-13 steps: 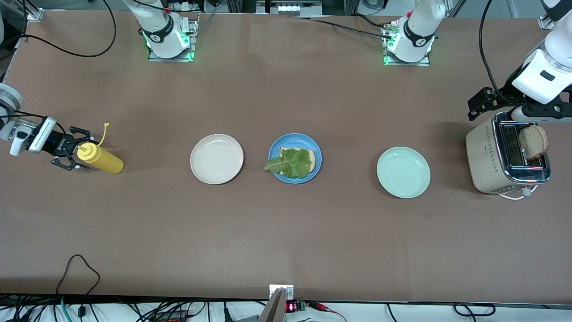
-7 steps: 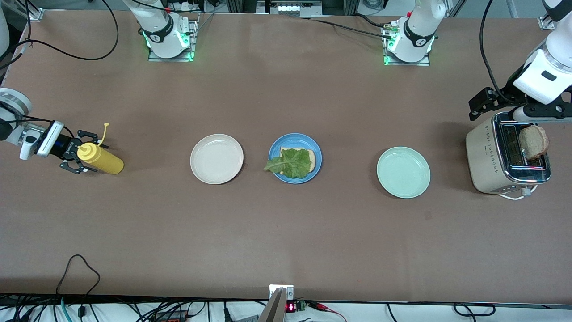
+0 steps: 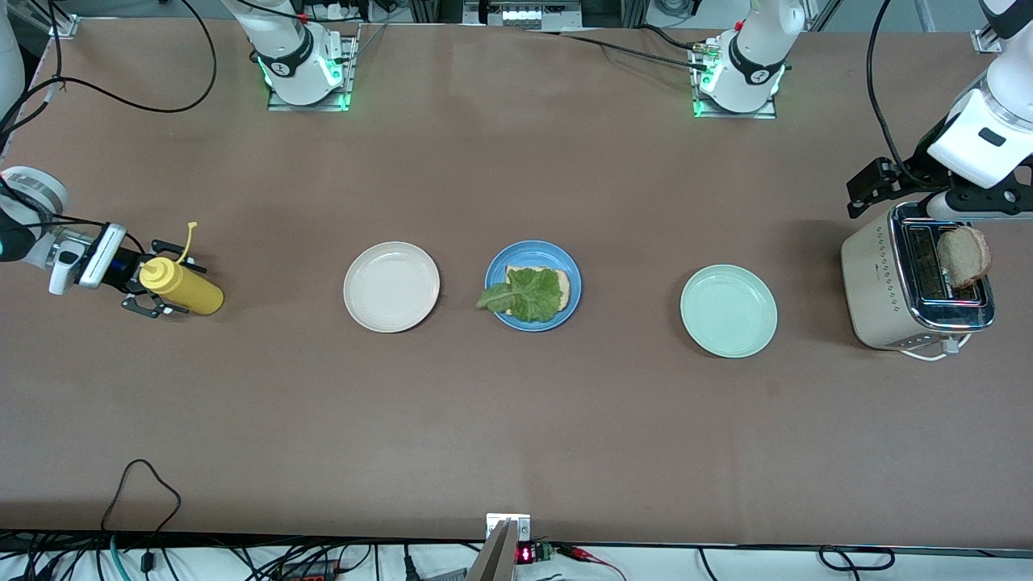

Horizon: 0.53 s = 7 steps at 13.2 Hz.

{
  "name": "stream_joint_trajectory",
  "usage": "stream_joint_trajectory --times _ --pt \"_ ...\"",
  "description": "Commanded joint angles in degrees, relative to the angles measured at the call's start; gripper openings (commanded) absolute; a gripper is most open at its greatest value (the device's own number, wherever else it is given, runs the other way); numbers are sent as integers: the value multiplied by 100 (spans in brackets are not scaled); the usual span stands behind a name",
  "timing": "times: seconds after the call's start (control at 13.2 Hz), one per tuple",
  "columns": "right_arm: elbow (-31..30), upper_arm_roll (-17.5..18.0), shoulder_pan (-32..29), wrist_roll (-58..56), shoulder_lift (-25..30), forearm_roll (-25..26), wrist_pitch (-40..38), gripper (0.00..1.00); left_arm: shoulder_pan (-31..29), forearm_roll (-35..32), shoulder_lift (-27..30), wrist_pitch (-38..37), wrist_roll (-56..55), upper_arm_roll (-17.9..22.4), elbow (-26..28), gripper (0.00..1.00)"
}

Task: Make sandwich in blue plate with both arms
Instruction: 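Grasp the yellow mustard bottle with the right gripper, then lift the mustard bottle and tilt it over the blue plate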

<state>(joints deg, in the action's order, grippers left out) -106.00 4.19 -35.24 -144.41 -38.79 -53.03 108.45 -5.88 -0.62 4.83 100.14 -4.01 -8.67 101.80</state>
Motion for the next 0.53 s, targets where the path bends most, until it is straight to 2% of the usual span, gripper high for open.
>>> stream_joint_trajectory --times 0.0,0.08,0.15,0.23,0.46 --pt "88 90 43 70 -67 -93 158 37 -45 62 0 -12 120 -3 -64 100" --pt "88 90 61 166 -67 -102 229 17 -45 62 0 -12 111 -11 -64 100" --pt "88 99 79 272 -67 -93 282 4 -45 62 0 -12 111 -20 -73 100" --pt "88 108 140 334 -58 -93 334 0 -45 62 0 -12 111 -20 -73 100" --pt "123 195 359 685 38 -84 528 0 -36 62 0 -12 111 -38 -73 100"
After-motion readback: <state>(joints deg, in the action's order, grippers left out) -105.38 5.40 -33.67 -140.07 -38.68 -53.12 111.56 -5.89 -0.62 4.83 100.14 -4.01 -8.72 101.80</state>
